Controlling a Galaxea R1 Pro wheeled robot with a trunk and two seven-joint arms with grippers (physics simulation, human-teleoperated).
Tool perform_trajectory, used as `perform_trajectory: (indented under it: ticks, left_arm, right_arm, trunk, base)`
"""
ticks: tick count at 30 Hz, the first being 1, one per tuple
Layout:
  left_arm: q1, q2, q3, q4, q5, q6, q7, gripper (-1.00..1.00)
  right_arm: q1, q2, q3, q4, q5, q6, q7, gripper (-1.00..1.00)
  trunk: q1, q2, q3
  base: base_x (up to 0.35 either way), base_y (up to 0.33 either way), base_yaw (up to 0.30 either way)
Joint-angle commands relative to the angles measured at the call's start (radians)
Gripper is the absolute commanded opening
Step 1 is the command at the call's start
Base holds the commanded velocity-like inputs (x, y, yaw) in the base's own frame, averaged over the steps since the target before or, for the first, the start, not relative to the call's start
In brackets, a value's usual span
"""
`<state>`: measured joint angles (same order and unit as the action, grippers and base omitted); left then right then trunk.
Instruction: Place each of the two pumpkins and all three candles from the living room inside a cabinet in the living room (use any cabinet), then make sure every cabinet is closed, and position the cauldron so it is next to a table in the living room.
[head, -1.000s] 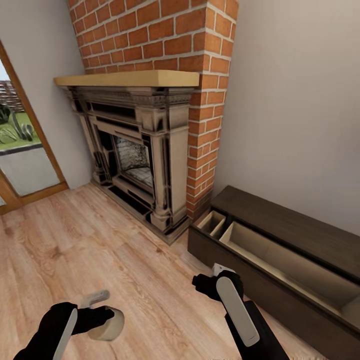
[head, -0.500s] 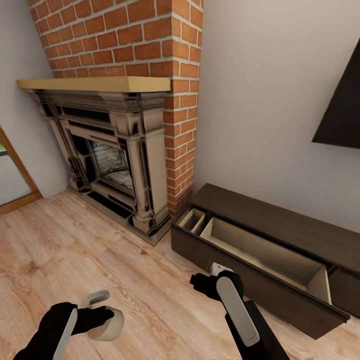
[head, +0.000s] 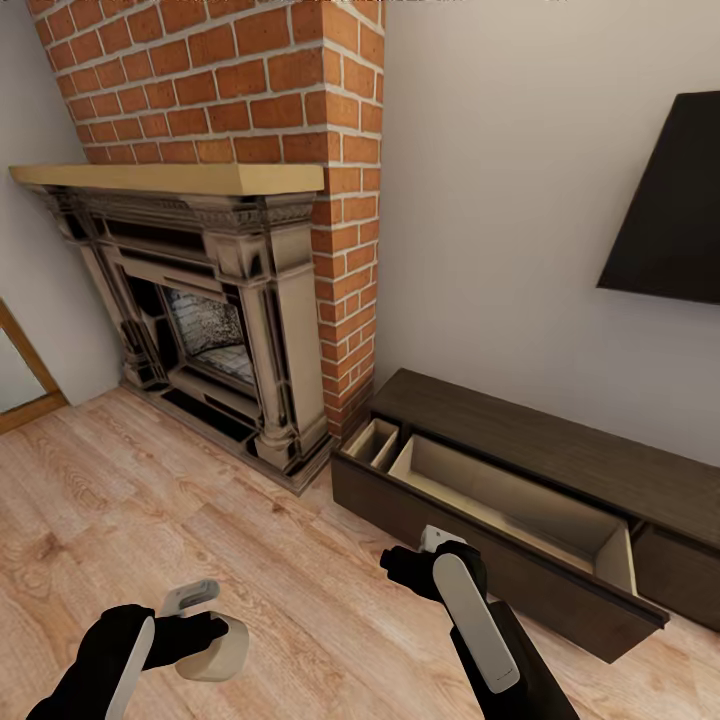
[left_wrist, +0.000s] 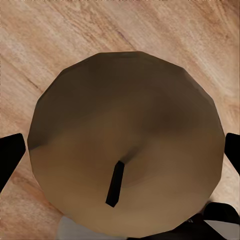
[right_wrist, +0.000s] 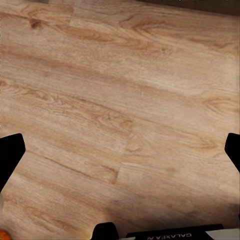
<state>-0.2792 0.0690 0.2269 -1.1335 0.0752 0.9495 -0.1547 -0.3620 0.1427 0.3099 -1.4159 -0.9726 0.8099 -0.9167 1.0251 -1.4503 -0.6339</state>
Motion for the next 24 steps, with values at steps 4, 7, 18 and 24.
perform_trajectory:
  ticks: [4,7,18,24]
  left_arm:
    - [0.0,0.0,0.0,0.0,0.0,0.0,0.0,-1.0]
    - [0.0,0.0,0.0,0.001,-0.001,0.0,0.0,-1.0]
    - [0.0,-0.001,-0.007,0.05,-0.008,-0.008,0.012,-1.0]
    - [0.0,0.0,-0.01,0.101,-0.022,-0.013,0.013,-1.0]
  right_arm:
    - [0.0,0.0,0.0,-0.001,0.0,0.0,0.0,1.0]
    - [0.0,0.0,0.0,-0.001,0.0,0.0,0.001,1.0]
    - [0.001,-0.016,-0.004,0.204,0.004,-0.077,0.001,1.0]
    - [0.002,-0.032,-0.005,0.397,0.013,-0.205,0.081,1.0]
  trunk:
    - [-0.015,0.028,0.013]
    - [-0.027,0.049,0.023]
    - [-0.069,0.126,0.064]
    - [-0.092,0.168,0.087]
  base:
    - [-0.002,0.0,-0.16]
    - [0.0,0.0,-0.259]
    - [0.0,0.0,-0.274]
    - [0.0,0.0,-0.229]
